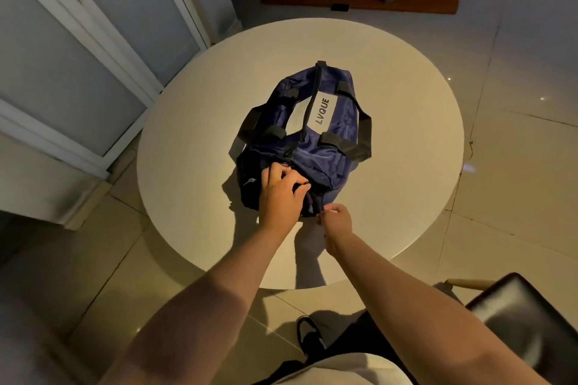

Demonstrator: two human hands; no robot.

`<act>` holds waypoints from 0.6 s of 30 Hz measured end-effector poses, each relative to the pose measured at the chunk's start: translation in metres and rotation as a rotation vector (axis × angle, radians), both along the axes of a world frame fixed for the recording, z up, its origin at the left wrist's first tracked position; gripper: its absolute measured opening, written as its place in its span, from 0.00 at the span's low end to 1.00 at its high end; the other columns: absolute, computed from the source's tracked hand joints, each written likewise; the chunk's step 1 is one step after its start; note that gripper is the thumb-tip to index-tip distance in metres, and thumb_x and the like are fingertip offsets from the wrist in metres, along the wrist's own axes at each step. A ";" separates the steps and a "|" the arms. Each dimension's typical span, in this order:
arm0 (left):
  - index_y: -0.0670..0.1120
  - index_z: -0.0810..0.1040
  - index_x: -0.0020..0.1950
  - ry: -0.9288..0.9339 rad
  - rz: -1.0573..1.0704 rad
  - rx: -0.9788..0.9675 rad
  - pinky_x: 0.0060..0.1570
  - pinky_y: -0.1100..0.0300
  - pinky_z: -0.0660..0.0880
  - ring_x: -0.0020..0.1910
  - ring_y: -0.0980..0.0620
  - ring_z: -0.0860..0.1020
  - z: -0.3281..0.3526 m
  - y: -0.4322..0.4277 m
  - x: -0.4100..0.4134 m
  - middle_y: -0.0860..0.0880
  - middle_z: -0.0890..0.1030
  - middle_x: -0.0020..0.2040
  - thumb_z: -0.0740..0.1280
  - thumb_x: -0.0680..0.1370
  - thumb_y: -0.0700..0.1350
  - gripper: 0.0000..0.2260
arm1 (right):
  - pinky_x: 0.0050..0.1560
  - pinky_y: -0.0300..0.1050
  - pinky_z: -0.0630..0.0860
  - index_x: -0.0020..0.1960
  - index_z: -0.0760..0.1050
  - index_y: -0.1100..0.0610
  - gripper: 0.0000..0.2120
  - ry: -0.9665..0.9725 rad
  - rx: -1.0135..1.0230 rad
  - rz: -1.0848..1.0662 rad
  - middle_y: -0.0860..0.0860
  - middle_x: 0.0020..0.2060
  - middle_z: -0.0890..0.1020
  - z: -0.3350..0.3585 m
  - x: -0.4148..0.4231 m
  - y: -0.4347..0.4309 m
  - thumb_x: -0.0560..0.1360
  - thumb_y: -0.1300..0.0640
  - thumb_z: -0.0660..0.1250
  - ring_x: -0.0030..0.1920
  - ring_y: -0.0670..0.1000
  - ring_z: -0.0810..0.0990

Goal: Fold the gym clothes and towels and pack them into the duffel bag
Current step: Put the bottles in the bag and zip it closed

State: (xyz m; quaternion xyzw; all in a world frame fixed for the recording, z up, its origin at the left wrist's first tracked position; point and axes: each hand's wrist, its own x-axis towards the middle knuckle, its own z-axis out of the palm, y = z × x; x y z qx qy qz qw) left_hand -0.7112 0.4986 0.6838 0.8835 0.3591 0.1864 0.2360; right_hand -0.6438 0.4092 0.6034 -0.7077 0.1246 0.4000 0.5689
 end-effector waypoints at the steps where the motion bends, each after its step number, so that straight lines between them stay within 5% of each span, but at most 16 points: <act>1: 0.46 0.82 0.47 -0.010 -0.006 -0.023 0.51 0.59 0.70 0.59 0.48 0.69 -0.002 -0.003 -0.002 0.48 0.75 0.55 0.74 0.76 0.45 0.04 | 0.40 0.47 0.70 0.46 0.72 0.57 0.07 -0.159 0.011 0.035 0.56 0.42 0.78 0.008 -0.002 0.001 0.74 0.67 0.60 0.41 0.54 0.75; 4: 0.47 0.82 0.48 -0.064 -0.005 -0.097 0.52 0.54 0.74 0.56 0.50 0.72 -0.005 -0.008 -0.005 0.50 0.79 0.51 0.73 0.77 0.45 0.03 | 0.34 0.42 0.69 0.39 0.70 0.56 0.07 -0.531 0.104 0.131 0.51 0.32 0.75 0.034 -0.008 0.005 0.73 0.63 0.67 0.32 0.47 0.72; 6: 0.47 0.81 0.48 -0.099 0.013 -0.155 0.51 0.51 0.75 0.54 0.51 0.74 -0.003 -0.009 -0.007 0.51 0.80 0.50 0.71 0.78 0.44 0.02 | 0.37 0.41 0.72 0.43 0.73 0.54 0.07 -0.633 0.071 0.158 0.49 0.37 0.78 0.040 -0.012 0.005 0.74 0.57 0.71 0.37 0.46 0.76; 11: 0.47 0.80 0.48 -0.088 0.019 -0.246 0.50 0.48 0.77 0.48 0.51 0.77 0.004 -0.013 -0.008 0.51 0.80 0.49 0.70 0.79 0.45 0.02 | 0.38 0.42 0.70 0.46 0.77 0.56 0.05 -0.527 -0.044 0.133 0.51 0.40 0.81 0.042 -0.013 0.009 0.77 0.55 0.69 0.41 0.52 0.78; 14: 0.48 0.81 0.46 -0.102 0.160 -0.091 0.59 0.47 0.73 0.51 0.53 0.72 0.004 -0.013 -0.014 0.50 0.80 0.48 0.71 0.78 0.47 0.04 | 0.38 0.45 0.66 0.45 0.79 0.57 0.06 -0.489 -0.100 0.118 0.51 0.39 0.80 0.036 -0.008 0.003 0.78 0.59 0.64 0.40 0.52 0.76; 18: 0.49 0.78 0.46 -0.186 0.297 -0.128 0.56 0.47 0.74 0.51 0.48 0.75 0.000 -0.009 -0.028 0.51 0.79 0.48 0.70 0.79 0.45 0.03 | 0.43 0.50 0.74 0.40 0.75 0.54 0.10 -0.475 -0.150 0.108 0.51 0.37 0.79 0.037 -0.002 -0.020 0.79 0.61 0.59 0.41 0.55 0.77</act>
